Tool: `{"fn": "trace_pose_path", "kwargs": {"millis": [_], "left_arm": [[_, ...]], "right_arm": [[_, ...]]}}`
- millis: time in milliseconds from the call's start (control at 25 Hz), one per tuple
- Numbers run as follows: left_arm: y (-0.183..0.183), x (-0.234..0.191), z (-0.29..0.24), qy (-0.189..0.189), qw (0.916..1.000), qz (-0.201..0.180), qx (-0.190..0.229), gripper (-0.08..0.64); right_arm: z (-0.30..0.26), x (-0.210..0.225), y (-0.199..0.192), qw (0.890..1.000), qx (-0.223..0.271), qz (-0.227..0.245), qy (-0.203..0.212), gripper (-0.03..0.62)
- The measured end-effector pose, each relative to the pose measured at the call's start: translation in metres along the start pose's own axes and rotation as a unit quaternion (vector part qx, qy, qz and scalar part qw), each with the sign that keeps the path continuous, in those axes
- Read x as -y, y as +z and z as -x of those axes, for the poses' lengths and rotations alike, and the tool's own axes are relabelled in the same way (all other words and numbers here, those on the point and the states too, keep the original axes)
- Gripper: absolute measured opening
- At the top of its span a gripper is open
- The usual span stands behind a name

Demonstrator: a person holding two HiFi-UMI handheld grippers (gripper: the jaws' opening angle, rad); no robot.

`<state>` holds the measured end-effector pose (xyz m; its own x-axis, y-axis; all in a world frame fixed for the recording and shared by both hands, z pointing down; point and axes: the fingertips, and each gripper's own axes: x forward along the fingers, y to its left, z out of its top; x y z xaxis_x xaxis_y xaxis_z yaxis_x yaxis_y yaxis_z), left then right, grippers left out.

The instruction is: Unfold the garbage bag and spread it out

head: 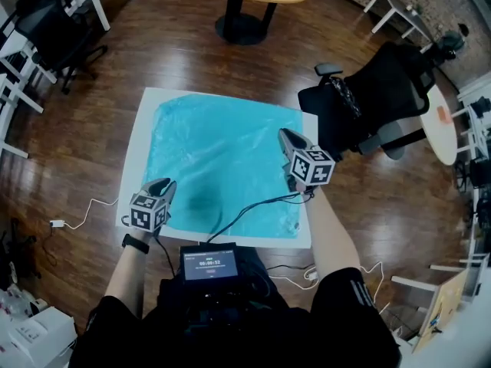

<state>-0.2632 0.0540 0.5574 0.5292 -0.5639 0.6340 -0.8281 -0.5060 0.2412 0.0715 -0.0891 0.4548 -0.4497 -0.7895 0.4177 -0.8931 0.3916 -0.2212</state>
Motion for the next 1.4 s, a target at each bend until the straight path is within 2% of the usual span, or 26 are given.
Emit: {"fn": "trace_pose_path", "kwargs": {"millis": [240,520,800,1080,1400], "left_arm": [[0.014,0.025,0.009,-0.038,0.9990,-0.020,0.016,0.080],[0.013,0.053,0.022,-0.061,0.9972,-0.035,0.025,0.081],[0.013,0.083,0.027,-0.079,0.9955,-0.044,0.030,0.080],[0.009,0.107,0.030,-0.071,0.9960,-0.047,0.028,0.080],[0.003,0.126,0.039,-0.057,0.9971,-0.042,0.029,0.080]], "right_arm": [[0.045,-0.030,-0.017,1.000,0.007,-0.022,-0.015,0.026],[0.090,-0.068,-0.050,0.999,0.000,-0.037,-0.014,0.019],[0.120,-0.107,-0.076,1.000,0.001,-0.028,0.014,0.017],[0.136,-0.125,-0.095,0.998,-0.006,-0.029,0.046,0.017],[0.150,-0.125,-0.110,0.997,-0.013,-0.035,0.067,0.017]]}}
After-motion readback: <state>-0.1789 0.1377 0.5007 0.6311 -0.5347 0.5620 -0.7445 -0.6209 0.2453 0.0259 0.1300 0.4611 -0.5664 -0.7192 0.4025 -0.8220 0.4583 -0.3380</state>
